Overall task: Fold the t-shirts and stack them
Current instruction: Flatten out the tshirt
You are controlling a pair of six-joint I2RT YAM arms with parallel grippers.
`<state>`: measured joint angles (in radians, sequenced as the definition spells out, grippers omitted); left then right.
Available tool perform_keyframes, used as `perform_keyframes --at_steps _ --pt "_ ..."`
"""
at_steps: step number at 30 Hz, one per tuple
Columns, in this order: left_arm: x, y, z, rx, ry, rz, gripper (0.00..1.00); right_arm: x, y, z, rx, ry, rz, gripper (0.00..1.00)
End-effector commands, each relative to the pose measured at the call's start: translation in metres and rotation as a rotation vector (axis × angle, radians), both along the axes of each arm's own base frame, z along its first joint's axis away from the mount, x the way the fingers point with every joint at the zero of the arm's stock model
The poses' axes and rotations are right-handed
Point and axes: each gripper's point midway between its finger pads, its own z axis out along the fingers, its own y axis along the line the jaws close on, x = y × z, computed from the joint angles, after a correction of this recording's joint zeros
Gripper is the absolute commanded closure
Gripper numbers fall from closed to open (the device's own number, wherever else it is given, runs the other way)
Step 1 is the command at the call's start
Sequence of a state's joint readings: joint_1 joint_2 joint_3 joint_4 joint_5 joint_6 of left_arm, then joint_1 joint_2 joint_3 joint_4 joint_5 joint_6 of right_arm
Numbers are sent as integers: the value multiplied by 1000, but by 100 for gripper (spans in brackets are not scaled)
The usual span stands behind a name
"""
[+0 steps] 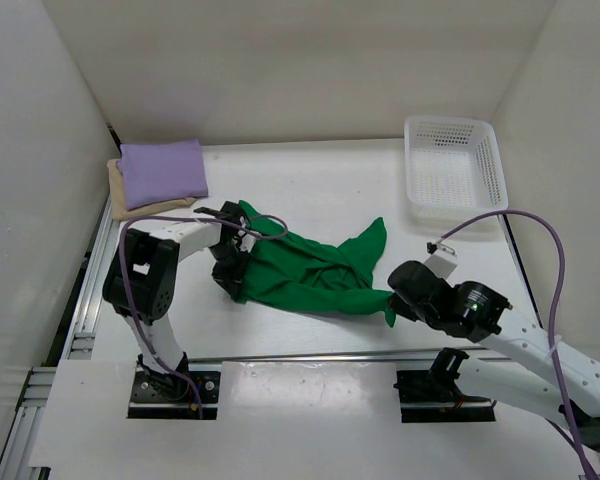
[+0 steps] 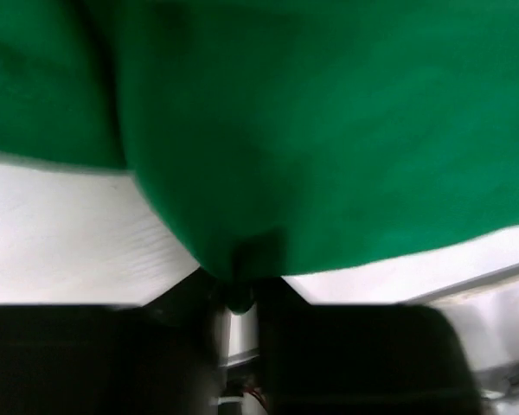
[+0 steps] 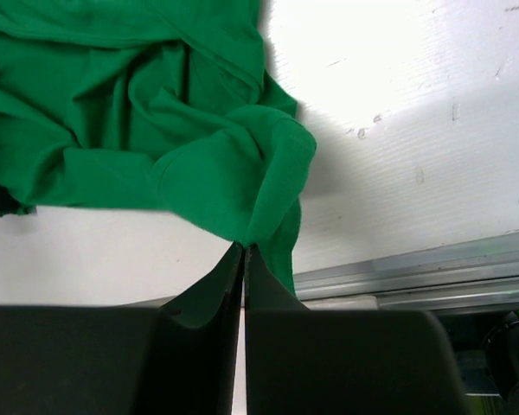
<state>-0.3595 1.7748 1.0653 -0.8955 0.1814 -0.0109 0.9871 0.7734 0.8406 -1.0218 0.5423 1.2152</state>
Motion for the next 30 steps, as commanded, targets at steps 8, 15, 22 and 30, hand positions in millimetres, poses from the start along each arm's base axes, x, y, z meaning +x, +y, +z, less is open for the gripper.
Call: perform_keyframes --at_steps 8,15,22,30 --pt "148 48 140 125 -475 176 90 149 -13 104 -109 -197 -37 100" --pt "241 64 387 191 -1231 427 90 266 -41 312 103 -550 -48 100" --pt "217 44 350 218 -1172 360 90 250 -10 311 219 -590 67 100" --pt "114 47 199 375 -842 131 72 153 9 153 164 -293 97 100"
